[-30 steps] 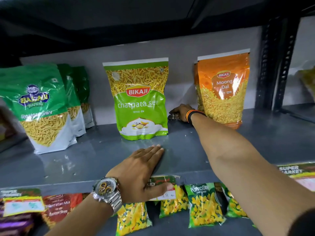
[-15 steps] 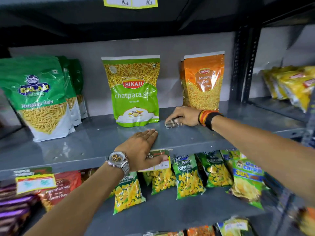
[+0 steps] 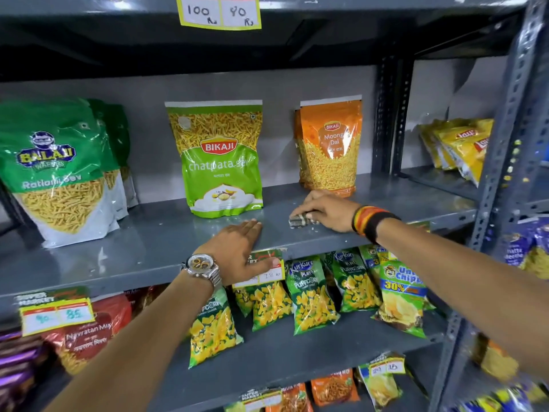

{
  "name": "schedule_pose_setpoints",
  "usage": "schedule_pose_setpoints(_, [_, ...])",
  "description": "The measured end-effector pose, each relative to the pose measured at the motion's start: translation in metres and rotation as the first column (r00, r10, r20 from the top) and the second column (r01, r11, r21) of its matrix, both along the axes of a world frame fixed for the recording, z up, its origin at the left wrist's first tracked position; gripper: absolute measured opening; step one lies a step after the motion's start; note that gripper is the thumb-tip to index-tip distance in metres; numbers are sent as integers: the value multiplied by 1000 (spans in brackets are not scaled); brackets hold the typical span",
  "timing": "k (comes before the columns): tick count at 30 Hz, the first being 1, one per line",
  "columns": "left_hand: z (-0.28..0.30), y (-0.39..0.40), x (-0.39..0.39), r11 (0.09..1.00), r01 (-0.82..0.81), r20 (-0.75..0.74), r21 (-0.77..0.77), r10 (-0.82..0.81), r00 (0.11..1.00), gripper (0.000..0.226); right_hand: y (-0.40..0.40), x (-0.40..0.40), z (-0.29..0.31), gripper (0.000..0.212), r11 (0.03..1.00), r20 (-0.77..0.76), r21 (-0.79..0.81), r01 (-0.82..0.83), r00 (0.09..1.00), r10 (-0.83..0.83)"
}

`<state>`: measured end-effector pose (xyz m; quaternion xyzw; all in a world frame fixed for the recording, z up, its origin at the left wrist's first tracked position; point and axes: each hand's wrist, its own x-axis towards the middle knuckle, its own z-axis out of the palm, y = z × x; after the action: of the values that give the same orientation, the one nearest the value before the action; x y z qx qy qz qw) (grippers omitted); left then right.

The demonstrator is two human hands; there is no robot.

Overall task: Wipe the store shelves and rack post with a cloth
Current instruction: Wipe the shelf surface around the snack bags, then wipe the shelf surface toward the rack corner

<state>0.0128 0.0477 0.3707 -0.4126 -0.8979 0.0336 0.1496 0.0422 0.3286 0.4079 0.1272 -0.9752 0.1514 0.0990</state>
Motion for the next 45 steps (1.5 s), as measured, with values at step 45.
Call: schedule_pose_setpoints(45, [1, 73, 6, 999, -19, -44, -37, 18, 999, 110, 79, 13, 34, 32, 967, -42, -103, 232, 970, -238])
